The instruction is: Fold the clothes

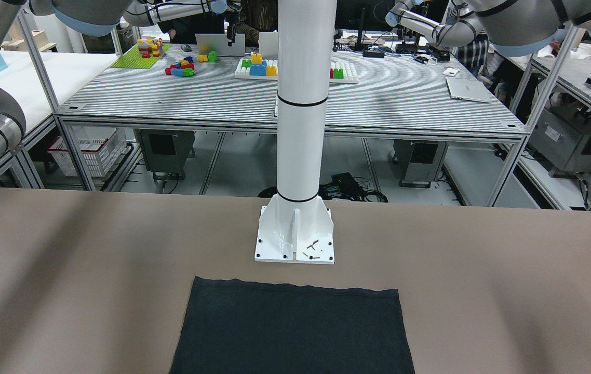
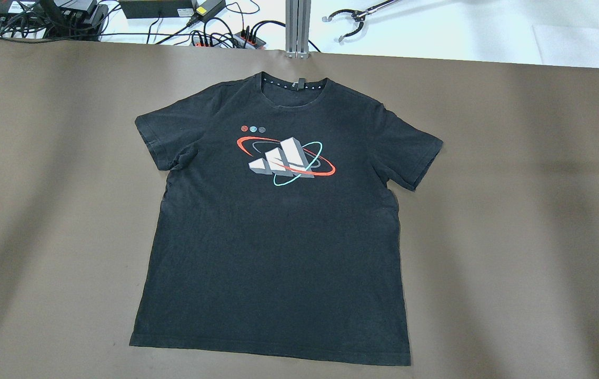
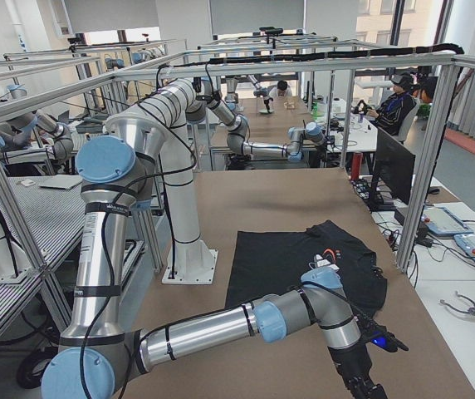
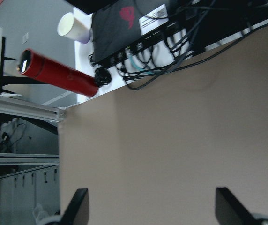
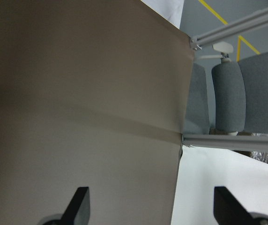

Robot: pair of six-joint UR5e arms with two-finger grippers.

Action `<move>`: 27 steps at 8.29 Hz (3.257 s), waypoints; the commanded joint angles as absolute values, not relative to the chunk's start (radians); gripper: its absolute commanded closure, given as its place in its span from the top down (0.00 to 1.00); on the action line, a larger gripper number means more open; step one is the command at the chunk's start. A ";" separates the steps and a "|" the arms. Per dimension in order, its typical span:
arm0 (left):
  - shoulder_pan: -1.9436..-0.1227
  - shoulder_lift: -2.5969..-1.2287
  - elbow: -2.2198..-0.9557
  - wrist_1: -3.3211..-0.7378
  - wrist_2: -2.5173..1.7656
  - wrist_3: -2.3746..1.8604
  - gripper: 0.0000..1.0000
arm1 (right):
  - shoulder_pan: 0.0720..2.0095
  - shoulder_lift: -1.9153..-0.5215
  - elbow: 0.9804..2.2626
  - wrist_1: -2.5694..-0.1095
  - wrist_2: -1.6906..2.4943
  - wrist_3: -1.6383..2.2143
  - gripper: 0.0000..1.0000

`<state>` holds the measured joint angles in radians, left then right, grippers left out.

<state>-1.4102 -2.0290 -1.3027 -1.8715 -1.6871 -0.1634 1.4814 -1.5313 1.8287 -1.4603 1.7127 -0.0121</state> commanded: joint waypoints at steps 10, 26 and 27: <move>-1.040 -2.314 -0.885 -2.326 -2.033 -0.727 0.94 | 1.043 -1.123 1.394 -1.195 1.844 0.741 0.92; -1.046 -2.266 -0.948 -2.402 -2.157 -0.732 0.00 | 1.029 -1.124 1.399 -1.193 1.842 0.741 0.93; -1.046 -2.247 -0.984 -2.396 -2.158 -0.736 0.00 | 1.028 -1.124 1.399 -1.193 1.842 0.741 0.93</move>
<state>-1.0364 -2.2680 -0.9300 -2.4030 -2.1358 -0.7294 1.0285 -1.1244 1.3990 -1.1935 1.8423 0.7409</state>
